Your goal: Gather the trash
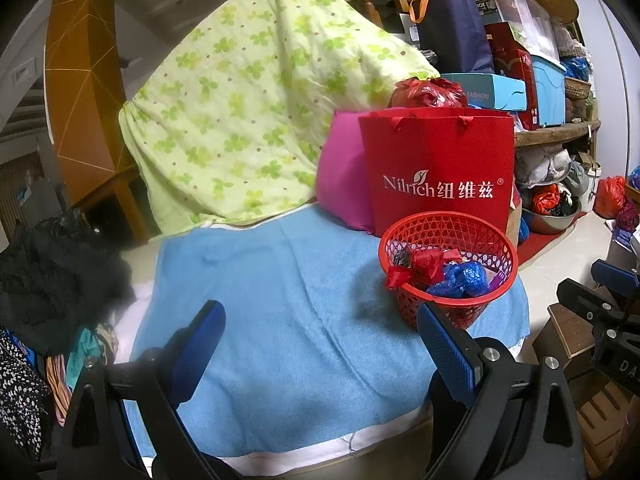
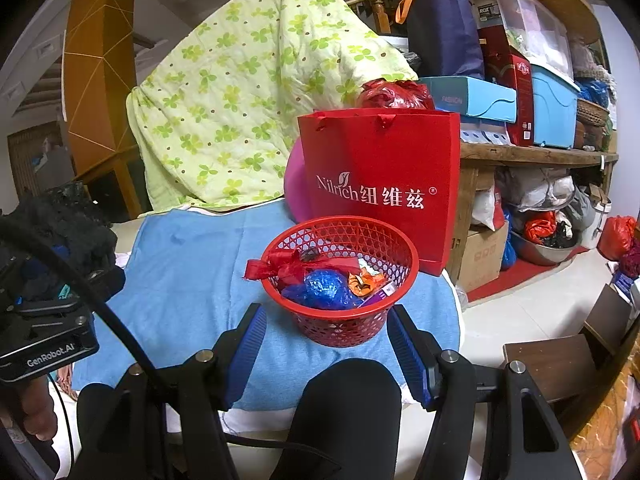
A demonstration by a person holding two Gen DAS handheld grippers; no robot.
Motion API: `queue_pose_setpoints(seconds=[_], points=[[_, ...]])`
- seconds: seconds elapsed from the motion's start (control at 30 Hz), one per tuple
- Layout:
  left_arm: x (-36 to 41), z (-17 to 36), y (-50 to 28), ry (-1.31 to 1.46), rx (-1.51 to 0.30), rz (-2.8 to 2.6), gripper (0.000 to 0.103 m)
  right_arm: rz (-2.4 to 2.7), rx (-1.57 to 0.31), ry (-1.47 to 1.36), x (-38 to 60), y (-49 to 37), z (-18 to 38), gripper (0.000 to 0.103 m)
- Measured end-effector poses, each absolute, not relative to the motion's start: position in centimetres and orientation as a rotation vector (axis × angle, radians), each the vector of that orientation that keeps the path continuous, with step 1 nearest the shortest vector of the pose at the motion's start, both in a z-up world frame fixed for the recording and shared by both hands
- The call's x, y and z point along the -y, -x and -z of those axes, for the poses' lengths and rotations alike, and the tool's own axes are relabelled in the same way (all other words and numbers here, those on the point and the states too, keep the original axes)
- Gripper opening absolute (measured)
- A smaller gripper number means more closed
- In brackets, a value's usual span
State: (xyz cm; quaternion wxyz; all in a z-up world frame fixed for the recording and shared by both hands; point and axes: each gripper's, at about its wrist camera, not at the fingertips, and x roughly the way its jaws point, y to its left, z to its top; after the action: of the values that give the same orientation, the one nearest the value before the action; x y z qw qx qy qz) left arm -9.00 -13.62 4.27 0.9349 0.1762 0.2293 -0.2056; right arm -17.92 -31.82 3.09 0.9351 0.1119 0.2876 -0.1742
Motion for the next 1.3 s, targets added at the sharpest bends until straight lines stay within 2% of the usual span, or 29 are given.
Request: queue_pose_setpoints(seconds=[1.3], points=[[13.40, -4.34, 8.66, -0.360, -0.479, 0.420, 0.096, 0.345, -0.595, -0.216, 31.74, 17.37, -3.03, 0.067]])
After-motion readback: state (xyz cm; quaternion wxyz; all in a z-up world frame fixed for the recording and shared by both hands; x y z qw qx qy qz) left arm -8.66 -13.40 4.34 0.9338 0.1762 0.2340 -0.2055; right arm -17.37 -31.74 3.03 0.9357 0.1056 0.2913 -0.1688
